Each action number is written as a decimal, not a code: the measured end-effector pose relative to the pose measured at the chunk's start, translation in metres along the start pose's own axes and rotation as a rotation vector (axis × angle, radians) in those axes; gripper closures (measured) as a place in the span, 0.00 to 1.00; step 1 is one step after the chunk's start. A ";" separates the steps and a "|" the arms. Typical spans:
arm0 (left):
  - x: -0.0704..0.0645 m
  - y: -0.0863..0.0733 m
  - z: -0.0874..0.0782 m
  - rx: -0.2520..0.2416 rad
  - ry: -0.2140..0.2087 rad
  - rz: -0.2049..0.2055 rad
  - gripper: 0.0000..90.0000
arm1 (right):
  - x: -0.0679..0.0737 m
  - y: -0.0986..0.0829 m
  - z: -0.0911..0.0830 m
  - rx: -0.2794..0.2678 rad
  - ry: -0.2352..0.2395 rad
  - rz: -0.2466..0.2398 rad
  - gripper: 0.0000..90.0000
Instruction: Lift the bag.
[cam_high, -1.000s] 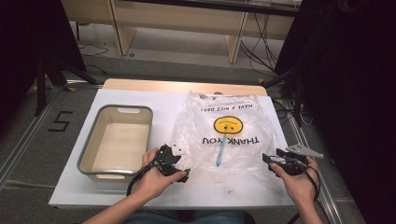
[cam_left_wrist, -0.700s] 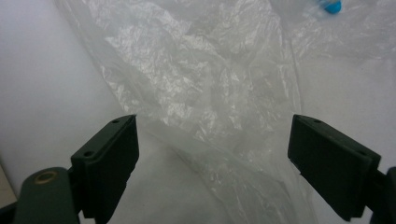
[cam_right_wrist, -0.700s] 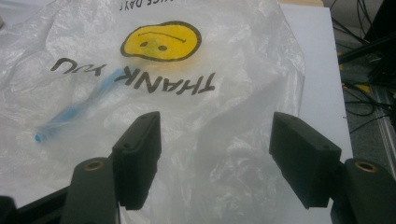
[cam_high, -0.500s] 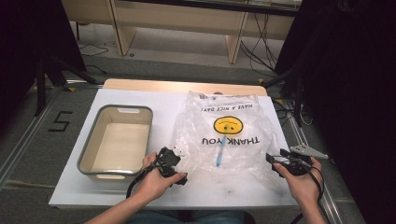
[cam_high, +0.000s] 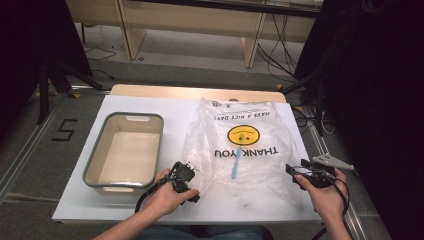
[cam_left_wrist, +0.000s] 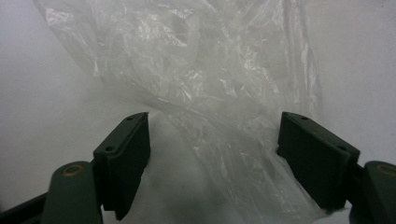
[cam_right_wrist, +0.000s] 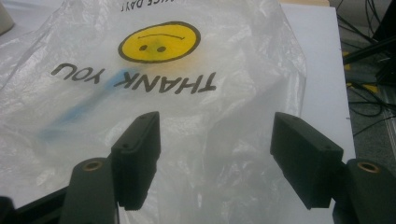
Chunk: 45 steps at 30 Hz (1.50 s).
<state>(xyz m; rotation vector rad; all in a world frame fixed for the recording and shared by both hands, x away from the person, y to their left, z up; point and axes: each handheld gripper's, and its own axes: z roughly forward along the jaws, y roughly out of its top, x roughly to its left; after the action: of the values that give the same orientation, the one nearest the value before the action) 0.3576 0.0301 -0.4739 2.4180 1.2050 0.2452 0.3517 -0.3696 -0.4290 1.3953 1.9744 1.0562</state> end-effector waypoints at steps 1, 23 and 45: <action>0.000 0.000 0.000 0.005 -0.002 0.004 0.31 | 0.000 0.000 -0.001 0.008 0.002 0.001 0.38; 0.001 0.000 -0.001 0.002 -0.002 0.009 0.33 | 0.022 -0.025 0.002 0.384 0.126 -0.097 0.39; -0.008 -0.013 -0.018 0.043 -0.024 0.065 0.37 | 0.022 -0.036 0.010 0.430 0.136 -0.107 0.43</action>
<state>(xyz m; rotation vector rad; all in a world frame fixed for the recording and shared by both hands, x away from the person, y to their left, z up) 0.3372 0.0355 -0.4637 2.4933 1.1331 0.2107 0.3321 -0.3516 -0.4631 1.4353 2.4525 0.7191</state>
